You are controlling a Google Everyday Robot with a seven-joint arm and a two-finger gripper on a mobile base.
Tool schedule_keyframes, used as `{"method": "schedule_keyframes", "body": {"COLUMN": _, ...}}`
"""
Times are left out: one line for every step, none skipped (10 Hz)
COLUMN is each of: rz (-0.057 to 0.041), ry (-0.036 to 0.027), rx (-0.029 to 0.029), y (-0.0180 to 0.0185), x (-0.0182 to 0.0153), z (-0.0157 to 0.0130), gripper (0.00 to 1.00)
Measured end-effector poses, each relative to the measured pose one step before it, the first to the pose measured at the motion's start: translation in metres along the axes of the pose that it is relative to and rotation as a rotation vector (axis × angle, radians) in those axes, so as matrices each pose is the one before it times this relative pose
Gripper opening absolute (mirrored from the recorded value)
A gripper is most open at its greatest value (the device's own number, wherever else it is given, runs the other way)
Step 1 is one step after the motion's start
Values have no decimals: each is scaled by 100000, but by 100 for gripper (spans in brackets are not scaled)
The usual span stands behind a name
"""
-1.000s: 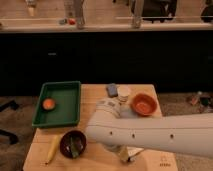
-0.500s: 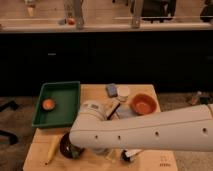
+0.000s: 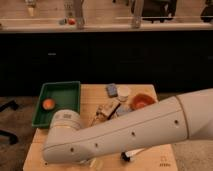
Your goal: Place pepper in table surface
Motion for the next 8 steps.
{"method": "schedule_keyframes", "body": {"rz": -794, "ry": 950, "rx": -137, "y": -583, "x": -550, "z": 150, "gripper": 80}}
{"method": "schedule_keyframes", "body": {"rz": -185, "ry": 1336, "rx": -87, "y": -891, "x": -679, "z": 215, "gripper": 80}}
{"method": "schedule_keyframes", "body": {"rz": 1745, "ry": 939, "rx": 213, "y": -839, "x": -366, "z": 159, "gripper": 80}}
{"method": "schedule_keyframes", "body": {"rz": 2841, "ry": 480, "rx": 90, "y": -660, "x": -10, "z": 198, "gripper": 80}}
{"method": "schedule_keyframes", "body": {"rz": 2510, "ry": 304, "rx": 62, "y": -672, "x": -30, "z": 215, "gripper": 80}}
{"method": "schedule_keyframes", "body": {"rz": 2757, "ry": 286, "rx": -203, "y": -769, "x": 72, "z": 309, "gripper": 80}}
{"method": "schedule_keyframes", "body": {"rz": 1269, "ry": 89, "rx": -316, "y": -643, "x": -154, "z": 249, "gripper": 80}}
{"method": "schedule_keyframes", "body": {"rz": 1157, "ry": 249, "rx": -414, "y": -551, "x": -146, "z": 257, "gripper": 80}}
